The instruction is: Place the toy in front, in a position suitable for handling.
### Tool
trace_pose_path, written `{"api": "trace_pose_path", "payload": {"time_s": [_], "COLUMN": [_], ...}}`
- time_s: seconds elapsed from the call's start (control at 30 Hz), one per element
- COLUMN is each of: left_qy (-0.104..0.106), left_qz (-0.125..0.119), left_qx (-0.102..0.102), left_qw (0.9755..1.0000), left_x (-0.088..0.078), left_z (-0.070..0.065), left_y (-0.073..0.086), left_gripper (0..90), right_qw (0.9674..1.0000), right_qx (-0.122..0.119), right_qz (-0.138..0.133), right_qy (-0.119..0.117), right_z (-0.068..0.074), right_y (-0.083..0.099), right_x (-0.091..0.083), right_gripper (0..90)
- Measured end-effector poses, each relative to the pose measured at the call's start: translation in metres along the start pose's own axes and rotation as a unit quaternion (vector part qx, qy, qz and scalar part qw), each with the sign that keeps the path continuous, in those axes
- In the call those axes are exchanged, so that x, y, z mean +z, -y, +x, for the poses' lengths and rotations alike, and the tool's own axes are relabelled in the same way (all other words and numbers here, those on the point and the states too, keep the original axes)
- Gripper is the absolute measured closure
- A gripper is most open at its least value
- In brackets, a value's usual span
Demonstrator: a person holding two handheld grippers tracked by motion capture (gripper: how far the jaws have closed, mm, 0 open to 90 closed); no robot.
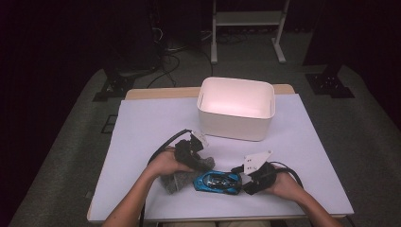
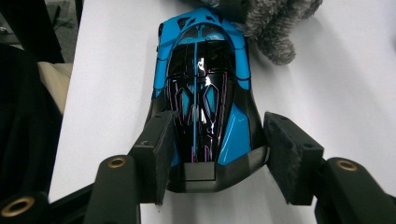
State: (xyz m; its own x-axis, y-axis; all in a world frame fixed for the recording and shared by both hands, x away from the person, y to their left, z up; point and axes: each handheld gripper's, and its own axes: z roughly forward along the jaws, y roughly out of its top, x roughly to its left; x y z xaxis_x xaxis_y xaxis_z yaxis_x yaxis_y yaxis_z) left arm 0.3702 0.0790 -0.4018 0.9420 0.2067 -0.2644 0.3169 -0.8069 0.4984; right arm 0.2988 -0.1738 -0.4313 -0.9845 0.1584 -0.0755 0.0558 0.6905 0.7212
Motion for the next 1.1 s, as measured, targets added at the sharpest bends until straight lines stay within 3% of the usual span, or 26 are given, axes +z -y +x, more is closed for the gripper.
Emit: {"api": "trace_pose_path", "payload": {"time_s": [0.17, 0.3, 0.33, 0.37, 0.4, 0.43, 0.63, 0.67, 0.77, 0.97, 1.1], "left_qy": [-0.014, -0.023, -0.016, -0.007, -0.007, 0.002, 0.021, 0.024, 0.012, 0.006, -0.003], "left_qz": [-0.004, -0.017, -0.026, -0.032, -0.032, -0.036, -0.046, -0.051, -0.063, -0.069, -0.074], "left_qx": [0.024, 0.038, 0.043, 0.046, 0.046, 0.054, 0.069, 0.081, 0.089, 0.100, 0.105], "left_qw": [0.9996, 0.9989, 0.9986, 0.9984, 0.9984, 0.9979, 0.9963, 0.9951, 0.9939, 0.9925, 0.9918], "left_x": [-0.003, -0.006, -0.010, -0.013, -0.013, -0.016, -0.021, -0.022, -0.022, -0.024, -0.027], "left_z": [-0.011, -0.023, -0.027, -0.029, -0.029, -0.034, -0.045, -0.048, -0.050, -0.054, -0.057], "left_y": [0.001, 0.004, 0.007, 0.008, 0.008, 0.009, 0.014, 0.017, 0.021, 0.023, 0.020], "left_gripper": [78.0, 78.5, 78.5, 78.6, 78.9, 79.0, 79.3, 79.2, 79.0, 80.6, 80.7], "right_qw": [0.9995, 0.9994, 0.9995, 0.9994, 0.9994, 0.9988, 0.9961, 0.9952, 0.9944, 0.9953, 0.9994], "right_qx": [-0.021, -0.020, 0.006, 0.025, 0.025, 0.046, 0.067, 0.074, 0.067, 0.052, 0.006], "right_qz": [-0.003, -0.005, -0.012, -0.013, -0.013, -0.014, -0.002, 0.001, -0.001, -0.001, 0.009], "right_qy": [0.024, 0.027, 0.027, 0.023, 0.023, 0.001, -0.057, -0.064, -0.082, -0.082, -0.033], "right_z": [0.008, 0.010, 0.007, 0.005, 0.005, 0.003, 0.005, 0.006, 0.008, 0.013, 0.018], "right_y": [0.000, -0.001, -0.001, -0.001, -0.001, 0.000, 0.000, 0.000, 0.001, 0.000, -0.005], "right_x": [-0.002, -0.003, -0.002, -0.002, -0.002, -0.001, 0.010, 0.011, 0.014, 0.014, 0.014], "right_gripper": [44.3, 41.5, 29.6, 28.9, 28.9, 28.3, 30.4, 32.5, 47.8, 50.8, 51.9]}}
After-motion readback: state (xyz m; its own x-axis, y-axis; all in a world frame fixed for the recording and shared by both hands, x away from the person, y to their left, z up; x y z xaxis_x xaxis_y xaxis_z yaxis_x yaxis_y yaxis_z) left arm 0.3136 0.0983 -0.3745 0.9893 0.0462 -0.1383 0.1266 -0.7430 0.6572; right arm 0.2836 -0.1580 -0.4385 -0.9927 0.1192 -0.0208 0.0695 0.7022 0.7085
